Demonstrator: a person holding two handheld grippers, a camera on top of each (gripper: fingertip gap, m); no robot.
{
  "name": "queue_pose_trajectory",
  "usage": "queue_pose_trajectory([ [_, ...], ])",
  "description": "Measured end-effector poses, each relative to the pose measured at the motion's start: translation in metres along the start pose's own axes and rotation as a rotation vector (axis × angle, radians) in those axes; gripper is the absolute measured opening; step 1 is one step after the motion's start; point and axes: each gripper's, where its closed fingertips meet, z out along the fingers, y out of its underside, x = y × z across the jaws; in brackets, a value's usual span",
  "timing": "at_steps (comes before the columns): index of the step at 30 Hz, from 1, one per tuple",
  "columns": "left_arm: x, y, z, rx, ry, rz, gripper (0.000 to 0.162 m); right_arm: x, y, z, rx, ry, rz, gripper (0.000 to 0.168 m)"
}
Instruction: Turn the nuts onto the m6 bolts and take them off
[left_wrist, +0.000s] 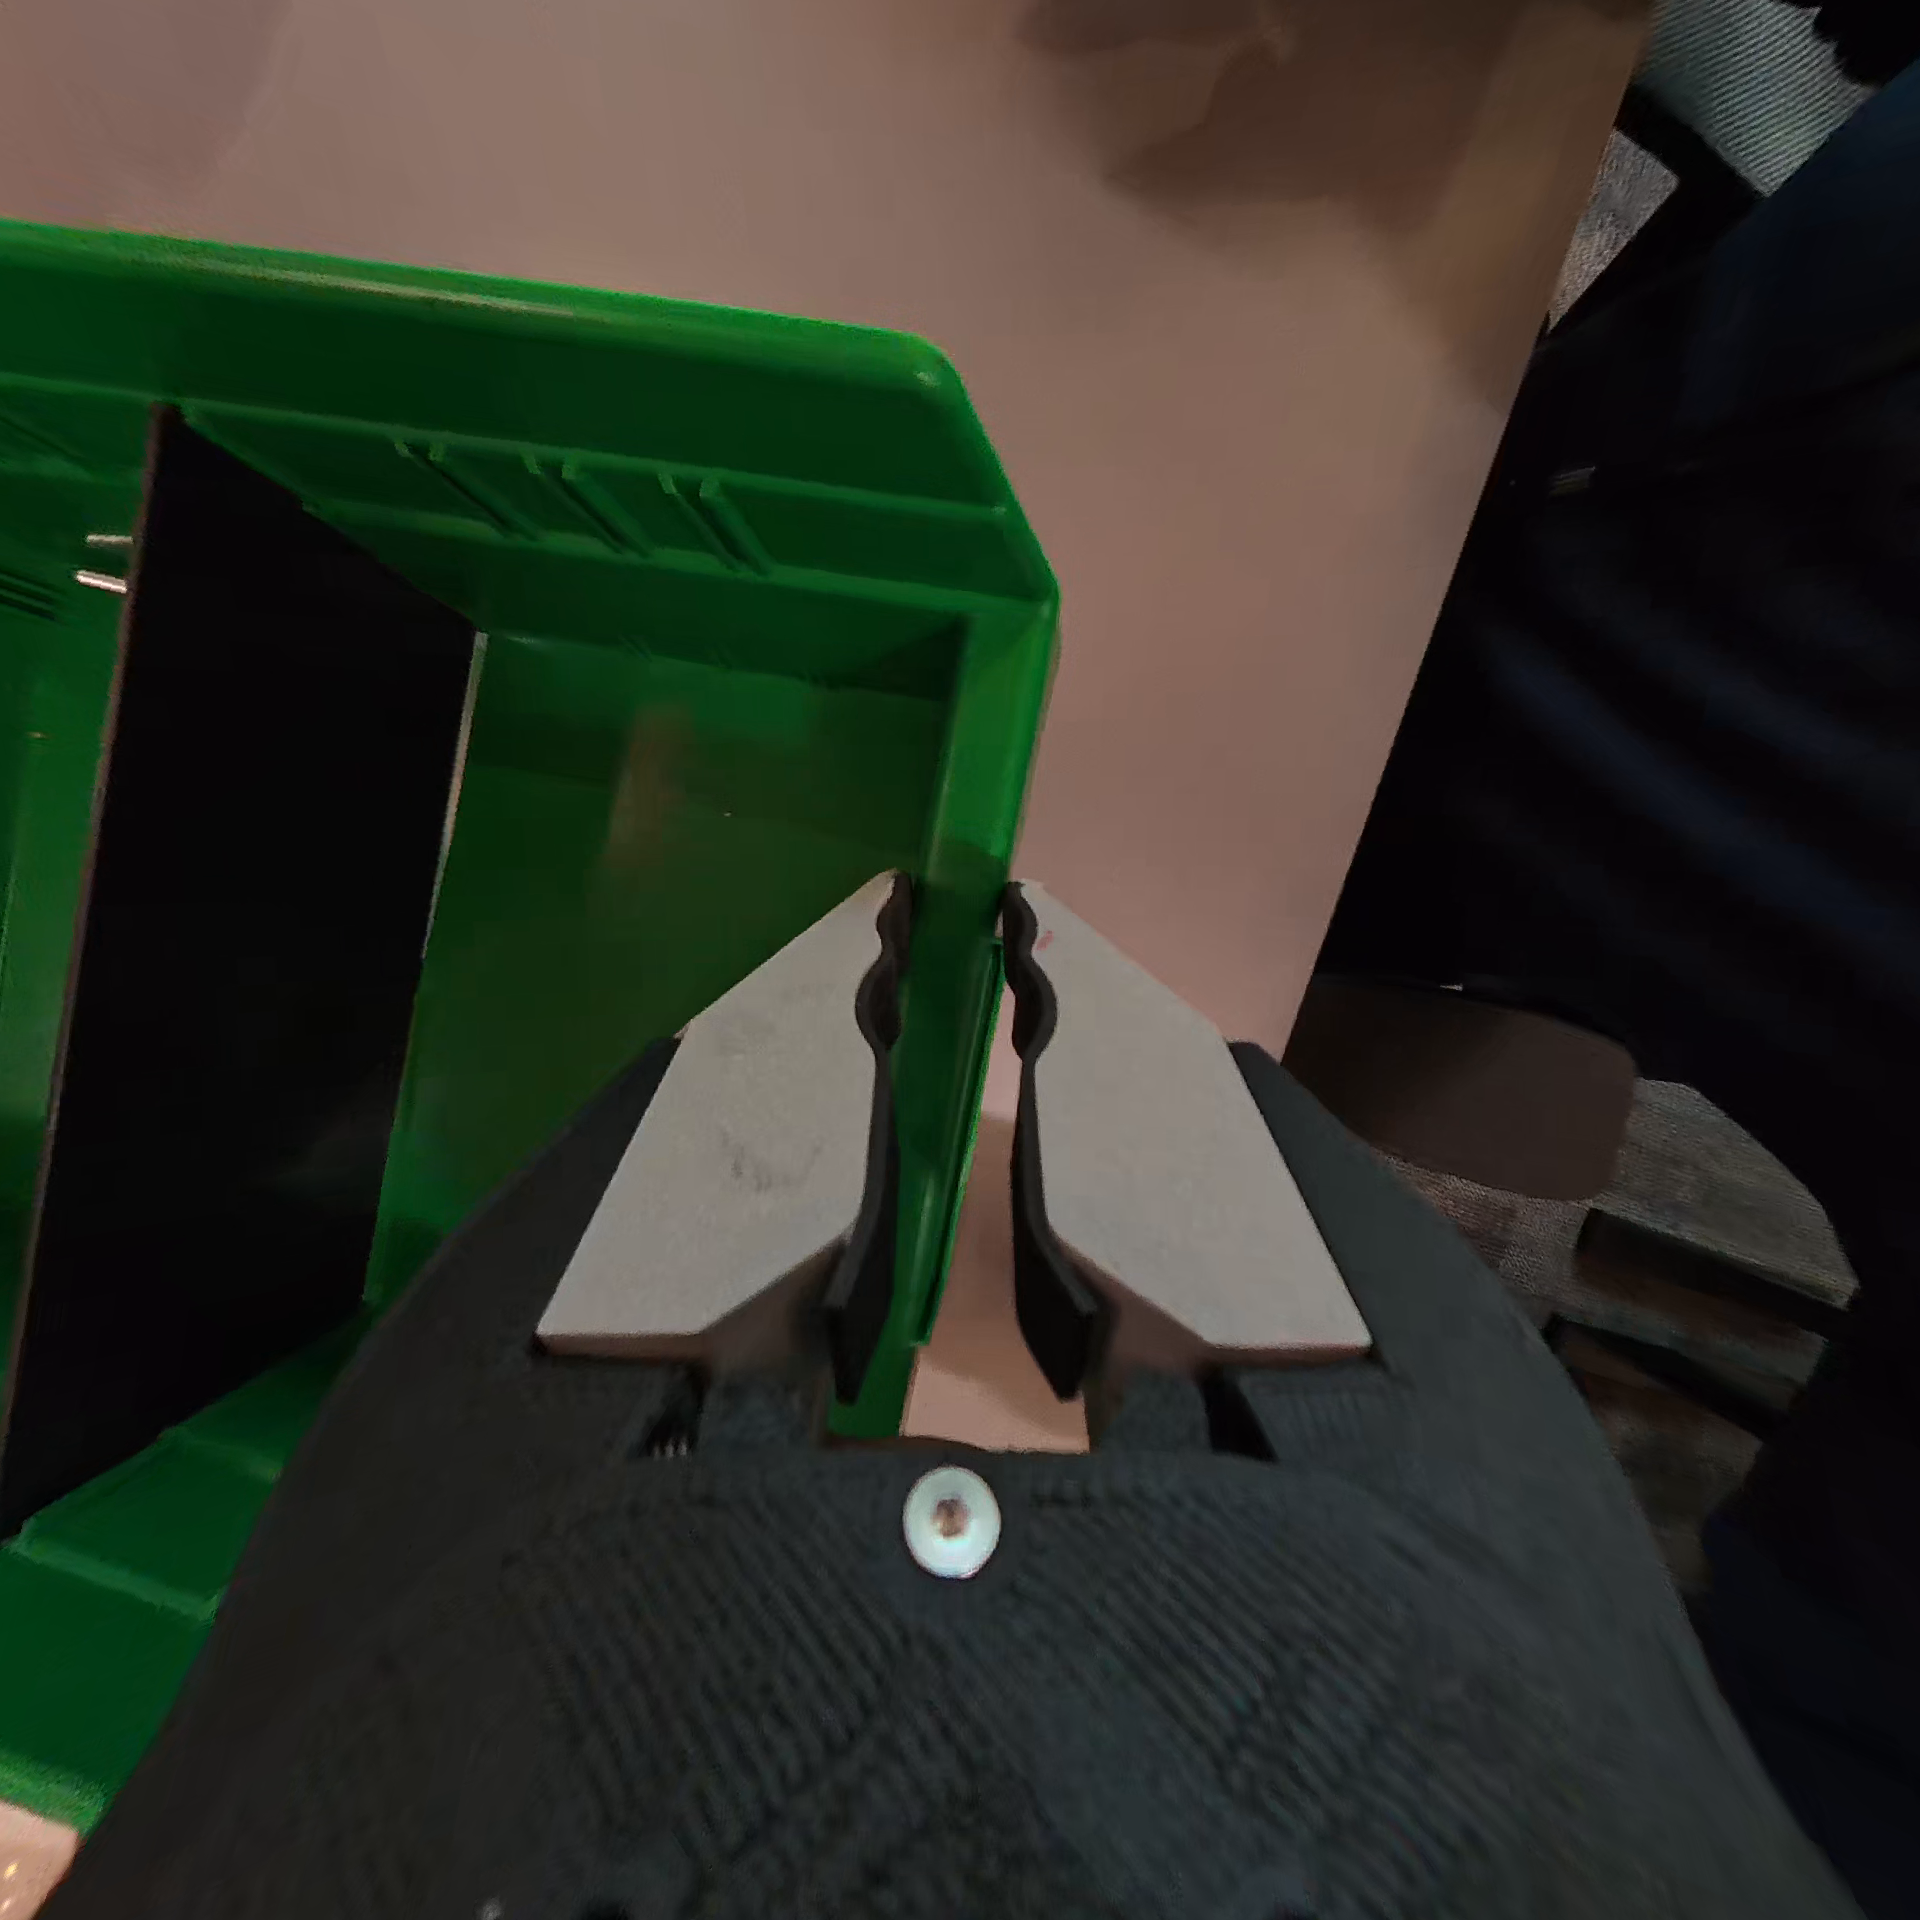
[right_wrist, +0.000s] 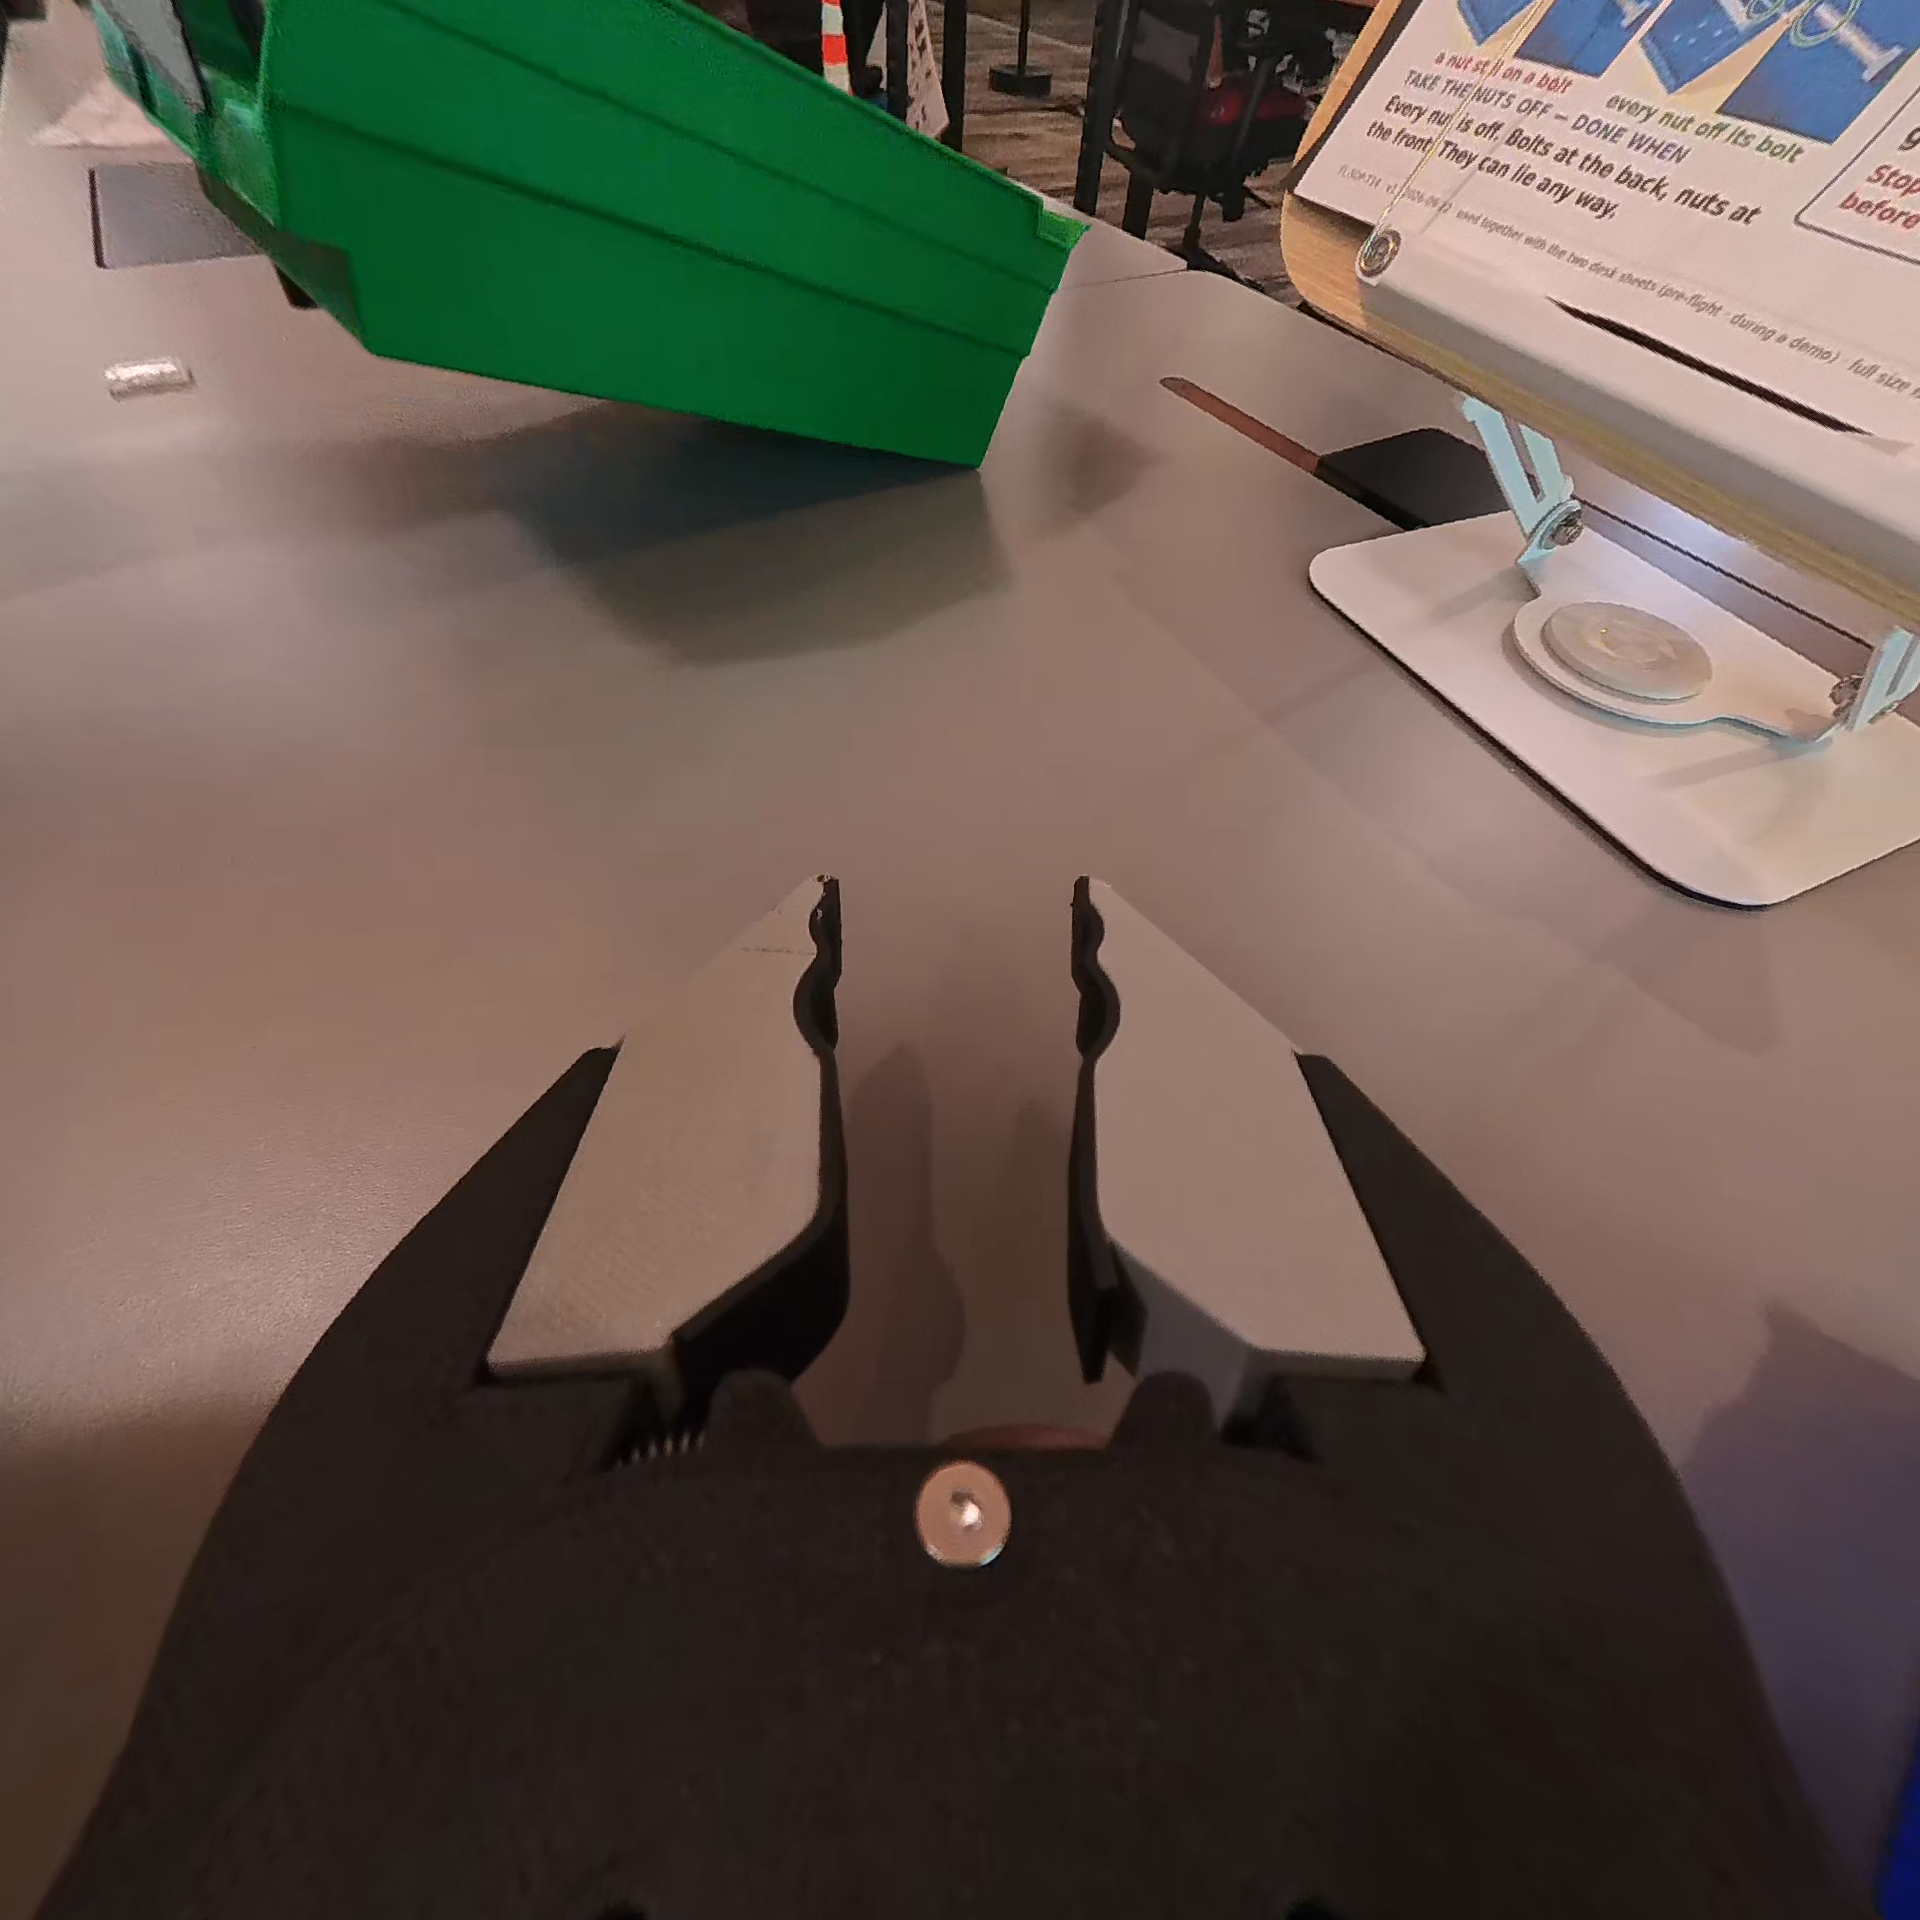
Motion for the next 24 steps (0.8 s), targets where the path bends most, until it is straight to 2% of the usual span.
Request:
queue_pose_trajectory([
  [16, -0.001, 0.01, 0.003, -0.043, -0.009, -0.002, 0.017, -0.001, 0.003, 0.002, -0.011, -0.008, 0.006, 0.042],
  [21, 0.003, 0.001, -0.002, -0.02, 0.005, -0.005, 0.017, -0.001, 0.005, 0.004, -0.019, -0.011, 0.014, 0.042],
  [24, -0.006, 0.004, 0.001, -0.051, -0.053, -0.013, 0.017, -0.002, 0.005, 0.004, -0.02, -0.009, 0.005, 0.042],
])
